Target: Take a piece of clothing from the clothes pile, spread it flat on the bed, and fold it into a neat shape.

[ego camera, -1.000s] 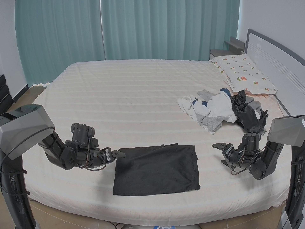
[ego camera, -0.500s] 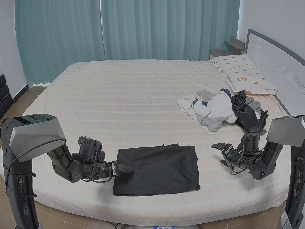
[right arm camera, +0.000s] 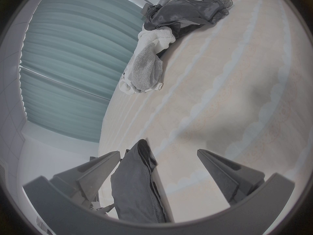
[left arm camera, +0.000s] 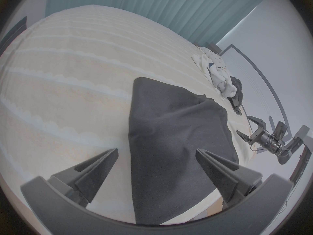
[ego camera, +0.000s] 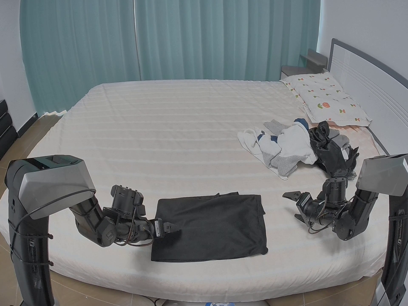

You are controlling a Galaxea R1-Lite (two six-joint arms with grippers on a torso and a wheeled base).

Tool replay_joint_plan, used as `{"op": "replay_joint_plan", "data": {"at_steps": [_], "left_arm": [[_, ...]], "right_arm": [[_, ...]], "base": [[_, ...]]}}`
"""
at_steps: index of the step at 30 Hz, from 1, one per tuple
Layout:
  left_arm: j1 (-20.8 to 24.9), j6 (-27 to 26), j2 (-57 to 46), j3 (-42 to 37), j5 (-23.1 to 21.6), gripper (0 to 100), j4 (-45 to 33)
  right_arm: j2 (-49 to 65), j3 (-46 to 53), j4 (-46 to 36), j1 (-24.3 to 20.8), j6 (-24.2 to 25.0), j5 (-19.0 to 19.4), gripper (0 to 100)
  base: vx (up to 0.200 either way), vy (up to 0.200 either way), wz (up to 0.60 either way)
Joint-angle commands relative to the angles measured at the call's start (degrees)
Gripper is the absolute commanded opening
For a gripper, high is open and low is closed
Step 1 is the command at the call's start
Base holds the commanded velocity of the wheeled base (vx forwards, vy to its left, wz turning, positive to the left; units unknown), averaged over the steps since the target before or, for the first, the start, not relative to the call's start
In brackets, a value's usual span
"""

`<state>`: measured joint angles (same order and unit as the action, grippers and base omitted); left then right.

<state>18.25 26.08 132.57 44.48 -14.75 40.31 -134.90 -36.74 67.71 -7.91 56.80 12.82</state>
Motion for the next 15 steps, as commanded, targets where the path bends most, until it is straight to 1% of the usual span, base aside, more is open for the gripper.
{"op": "replay_joint_plan", "data": {"at_steps": [1, 11, 12, 15], "left_arm": [[0.7, 0.0, 0.6, 0.3, 0.0, 100, 0.0], [0.9, 0.7, 1.8, 0.2, 0.1, 100, 3.5], [0.9, 1.2, 1.8, 0.2, 0.1, 0, 3.5], [0.9, 1.8, 1.6, 0.2, 0.0, 0, 3.5]], "right_arm": [[-0.1, 0.0, 0.1, 0.0, 0.0, 0.0, 100], [-0.4, -0.1, 0.1, -0.1, 0.0, -0.1, 100], [-0.4, -0.1, 0.2, -0.1, 0.0, 0.0, 100], [-0.4, 0.0, 0.4, -0.1, 0.0, 0.0, 100]], "base": [[0.000, 0.000, 0.00], [0.000, 0.000, 0.00], [0.000, 0.000, 0.00], [0.000, 0.000, 0.00]]}}
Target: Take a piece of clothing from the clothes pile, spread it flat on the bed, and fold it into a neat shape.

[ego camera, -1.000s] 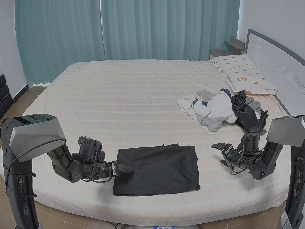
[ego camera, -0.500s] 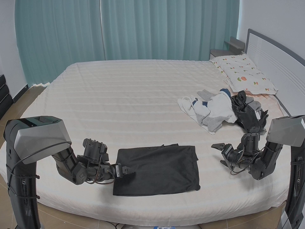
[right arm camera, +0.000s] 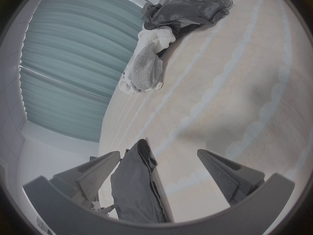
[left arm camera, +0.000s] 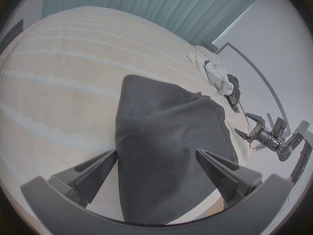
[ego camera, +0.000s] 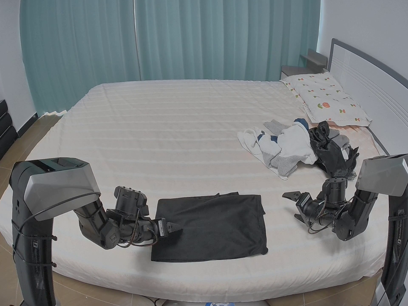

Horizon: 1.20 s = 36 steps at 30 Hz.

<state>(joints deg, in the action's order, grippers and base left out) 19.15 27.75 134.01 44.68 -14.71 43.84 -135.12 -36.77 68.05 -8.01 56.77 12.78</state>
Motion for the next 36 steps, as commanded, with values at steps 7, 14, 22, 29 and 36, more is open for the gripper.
{"op": "replay_joint_plan", "data": {"at_steps": [7, 14, 22, 29, 36], "left_arm": [[0.0, 2.1, -0.2, 0.1, -0.1, 0, 0.0], [0.0, 5.8, -0.9, 0.4, -0.1, 0, 0.1], [0.0, 10.5, -1.8, 1.0, -0.1, 0, -0.1], [-0.1, 10.1, -2.2, -0.1, -0.2, 0, 0.1], [-0.5, 10.4, -3.1, -1.3, -0.1, 0, 0.0]], "right_arm": [[-0.1, 0.1, 0.1, 0.0, 0.0, 0.1, 100], [-0.1, 0.2, 0.1, 0.0, 0.0, 0.0, 100], [-0.1, 0.2, 0.1, 0.0, 0.0, 0.1, 100], [-0.1, 0.1, 0.1, 0.0, 0.0, 0.1, 100], [-0.1, 0.2, 0.1, 0.0, 0.0, 0.1, 100]], "base": [[0.000, 0.000, 0.00], [0.000, 0.000, 0.00], [0.000, 0.000, 0.00], [0.000, 0.086, 0.00], [0.000, 0.200, 0.00]]}}
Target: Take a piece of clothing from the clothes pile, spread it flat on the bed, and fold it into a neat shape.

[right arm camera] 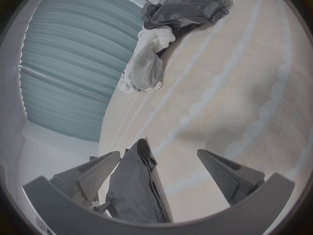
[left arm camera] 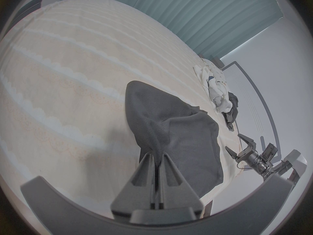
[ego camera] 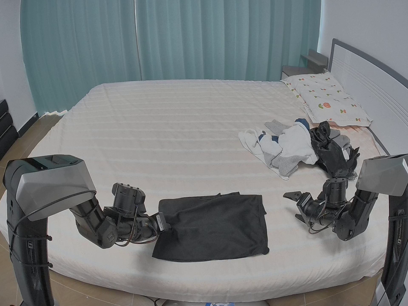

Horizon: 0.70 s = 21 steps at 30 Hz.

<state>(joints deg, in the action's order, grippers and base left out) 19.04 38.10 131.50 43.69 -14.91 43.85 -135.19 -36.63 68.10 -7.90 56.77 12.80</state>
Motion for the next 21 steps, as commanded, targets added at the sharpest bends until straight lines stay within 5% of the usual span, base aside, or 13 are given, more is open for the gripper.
{"op": "replay_joint_plan", "data": {"at_steps": [1, 21], "left_arm": [[-0.5, 0.0, -0.8, -0.4, 0.1, 0, -0.1], [-4.0, 0.1, -2.4, -2.7, 0.1, 0, -0.2]], "right_arm": [[-0.1, 0.1, 0.0, -0.1, 0.0, 0.0, 100], [-0.2, 0.5, 0.8, -0.1, 0.0, 0.0, 100]], "base": [[0.000, 0.200, 0.00], [0.000, 0.200, 0.00]]}}
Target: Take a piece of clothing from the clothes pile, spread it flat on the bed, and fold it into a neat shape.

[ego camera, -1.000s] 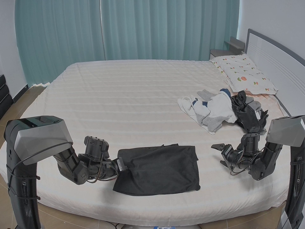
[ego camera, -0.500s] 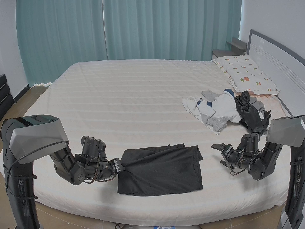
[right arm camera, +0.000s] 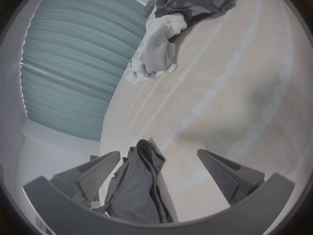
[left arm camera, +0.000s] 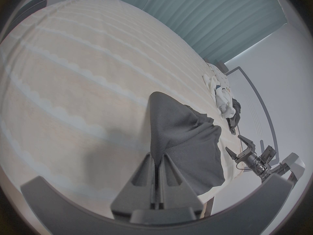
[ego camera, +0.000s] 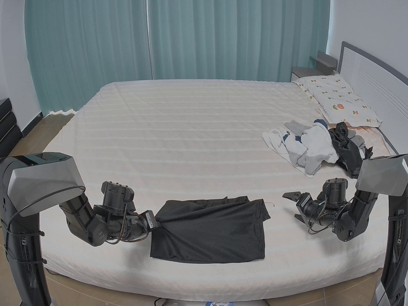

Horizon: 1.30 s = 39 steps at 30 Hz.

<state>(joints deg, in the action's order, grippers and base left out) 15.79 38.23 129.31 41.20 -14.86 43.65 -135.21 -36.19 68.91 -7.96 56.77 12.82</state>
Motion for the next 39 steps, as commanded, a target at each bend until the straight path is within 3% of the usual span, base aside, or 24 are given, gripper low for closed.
{"op": "replay_joint_plan", "data": {"at_steps": [1, 20, 33, 34, 39], "left_arm": [[-1.2, 0.2, -0.2, -0.5, 0.0, 0, -0.1], [-3.5, 0.3, -1.1, -2.8, 0.1, 0, -0.1], [-3.0, -0.3, -1.1, -4.3, 0.0, 0, 0.3], [-3.0, -0.4, -1.2, -4.6, 0.0, 100, 0.3], [-2.8, -0.3, -2.3, -5.1, -0.3, 100, 0.1]], "right_arm": [[-0.1, 0.1, 0.0, 0.0, 0.0, 0.0, 100], [-0.1, 0.2, 0.1, 0.0, 0.0, 0.0, 100], [-0.1, 0.2, 0.1, -0.4, -0.2, -0.2, 100], [-0.1, 0.2, 0.1, -0.4, -0.2, -0.2, 100], [-0.1, 0.2, 0.1, -0.4, -0.2, -0.3, 100]], "base": [[0.000, 0.200, 0.00], [0.000, 0.200, 0.00], [0.000, 0.000, 0.00], [0.000, 0.000, 0.00], [0.000, 0.000, 0.00]]}}
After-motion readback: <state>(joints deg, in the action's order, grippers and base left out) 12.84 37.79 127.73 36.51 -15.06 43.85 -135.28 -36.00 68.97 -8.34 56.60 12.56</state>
